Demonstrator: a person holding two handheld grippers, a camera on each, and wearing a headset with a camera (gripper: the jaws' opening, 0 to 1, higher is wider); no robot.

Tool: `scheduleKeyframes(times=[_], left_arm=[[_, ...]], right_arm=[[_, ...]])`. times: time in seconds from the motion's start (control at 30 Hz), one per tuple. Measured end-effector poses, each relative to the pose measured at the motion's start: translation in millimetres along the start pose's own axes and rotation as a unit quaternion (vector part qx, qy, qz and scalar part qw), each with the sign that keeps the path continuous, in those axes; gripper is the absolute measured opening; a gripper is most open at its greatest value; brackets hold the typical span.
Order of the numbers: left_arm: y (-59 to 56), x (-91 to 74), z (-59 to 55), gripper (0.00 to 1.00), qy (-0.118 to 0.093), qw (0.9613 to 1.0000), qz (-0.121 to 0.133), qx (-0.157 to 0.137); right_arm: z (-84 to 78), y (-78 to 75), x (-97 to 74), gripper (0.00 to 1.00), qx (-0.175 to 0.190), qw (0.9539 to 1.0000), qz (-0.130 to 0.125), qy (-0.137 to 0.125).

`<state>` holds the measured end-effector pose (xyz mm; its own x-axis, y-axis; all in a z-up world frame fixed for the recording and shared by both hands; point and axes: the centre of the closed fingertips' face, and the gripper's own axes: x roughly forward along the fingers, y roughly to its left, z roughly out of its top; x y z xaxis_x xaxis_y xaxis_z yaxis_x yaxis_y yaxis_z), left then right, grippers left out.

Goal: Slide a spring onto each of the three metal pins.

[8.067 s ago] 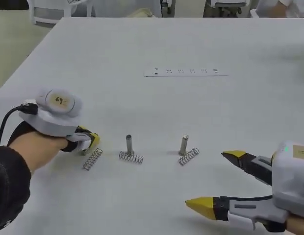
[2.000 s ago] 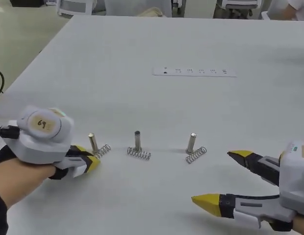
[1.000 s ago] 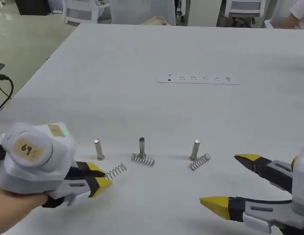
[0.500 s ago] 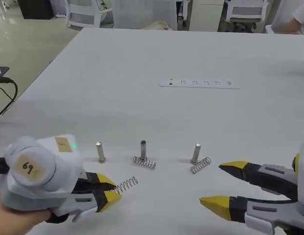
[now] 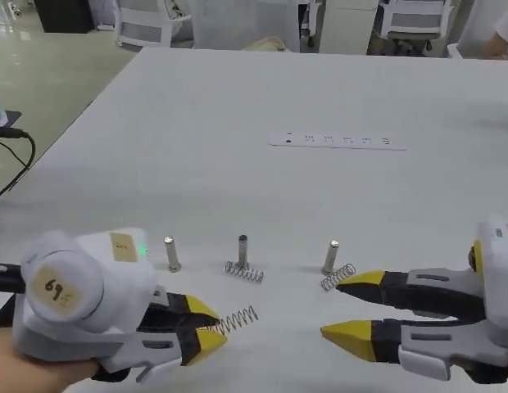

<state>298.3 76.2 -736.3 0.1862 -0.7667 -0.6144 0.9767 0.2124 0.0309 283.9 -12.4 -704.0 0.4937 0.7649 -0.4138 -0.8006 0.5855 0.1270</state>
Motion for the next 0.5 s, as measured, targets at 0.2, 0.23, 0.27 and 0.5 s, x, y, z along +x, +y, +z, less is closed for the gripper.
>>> scheduleKeyframes(times=[0.2,0.23,0.27,0.5], left_arm=[[-7.4,-1.0,8.6,0.02,-0.011,0.9998,-0.013,0.012],[-9.0,-0.9,9.8,0.02,-0.011,0.9997,-0.015,0.013],[-10.0,-0.6,10.6,0.02,-0.012,0.9997,-0.016,0.014],[-20.0,-1.6,17.2,0.02,-0.021,0.9988,-0.033,0.028]], right_arm=[[6.4,10.0,5.3,0.3,-0.004,0.9994,0.035,-0.001],[8.7,12.2,6.7,0.3,-0.001,0.999,0.044,-0.003],[9.7,13.3,7.9,0.3,0.0,0.9988,0.048,-0.003],[12.5,24.9,17.7,0.26,-0.008,0.9965,0.083,0.003]])
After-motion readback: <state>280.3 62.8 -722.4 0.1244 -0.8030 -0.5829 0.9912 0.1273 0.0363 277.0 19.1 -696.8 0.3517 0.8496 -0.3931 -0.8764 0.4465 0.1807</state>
